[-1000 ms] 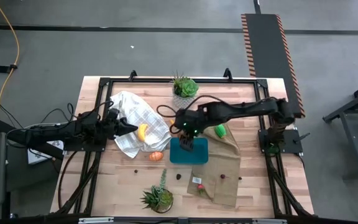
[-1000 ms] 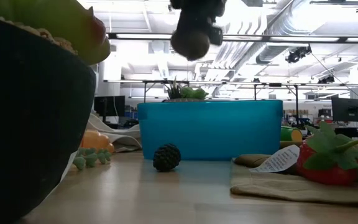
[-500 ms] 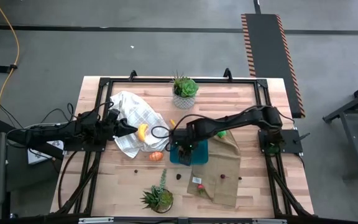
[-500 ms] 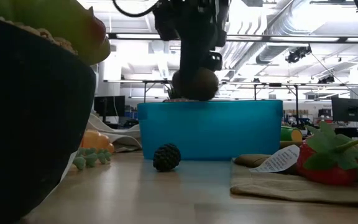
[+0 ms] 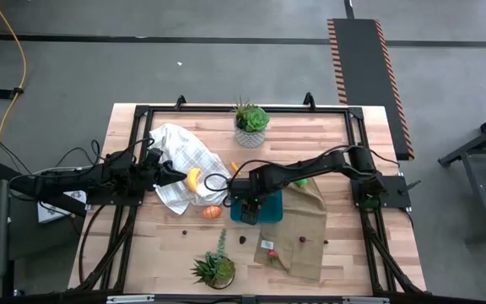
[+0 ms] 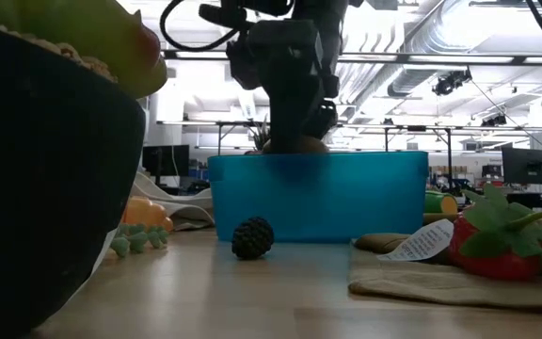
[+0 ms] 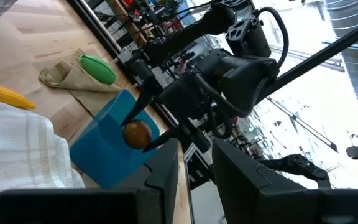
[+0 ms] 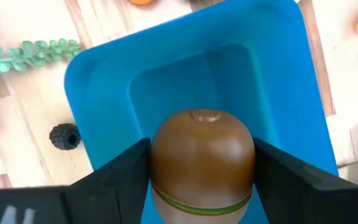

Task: Pick and placing Produce into tupperware
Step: Put the brown kiwi into the blue bin

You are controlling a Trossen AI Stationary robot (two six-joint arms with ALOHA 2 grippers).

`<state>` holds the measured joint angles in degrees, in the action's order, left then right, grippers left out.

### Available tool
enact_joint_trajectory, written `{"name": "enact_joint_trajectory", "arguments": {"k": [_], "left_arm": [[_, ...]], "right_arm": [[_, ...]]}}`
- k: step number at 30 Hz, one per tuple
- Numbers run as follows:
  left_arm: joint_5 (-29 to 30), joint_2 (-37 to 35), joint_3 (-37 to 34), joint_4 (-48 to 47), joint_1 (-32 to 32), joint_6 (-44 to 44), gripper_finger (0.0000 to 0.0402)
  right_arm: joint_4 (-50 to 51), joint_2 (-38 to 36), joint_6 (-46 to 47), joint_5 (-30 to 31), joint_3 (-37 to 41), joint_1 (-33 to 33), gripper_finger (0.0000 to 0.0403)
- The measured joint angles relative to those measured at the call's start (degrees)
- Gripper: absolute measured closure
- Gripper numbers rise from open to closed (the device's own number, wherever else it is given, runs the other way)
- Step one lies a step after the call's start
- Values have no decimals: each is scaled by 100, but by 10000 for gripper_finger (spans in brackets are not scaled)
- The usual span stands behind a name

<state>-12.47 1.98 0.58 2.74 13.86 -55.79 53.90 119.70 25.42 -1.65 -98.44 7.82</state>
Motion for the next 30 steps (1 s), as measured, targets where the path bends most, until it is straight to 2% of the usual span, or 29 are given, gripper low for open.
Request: {"name": "enact_joint_trajectory", "arguments": {"k": [14,30], "left_arm": [[-4,0,0,0,0,48,314],[-67,0,-2,4,-1,48,314]], "right_arm": [[113,0,266,109,5,-7,177],[172,45,69,60,12,-16,177]]}}
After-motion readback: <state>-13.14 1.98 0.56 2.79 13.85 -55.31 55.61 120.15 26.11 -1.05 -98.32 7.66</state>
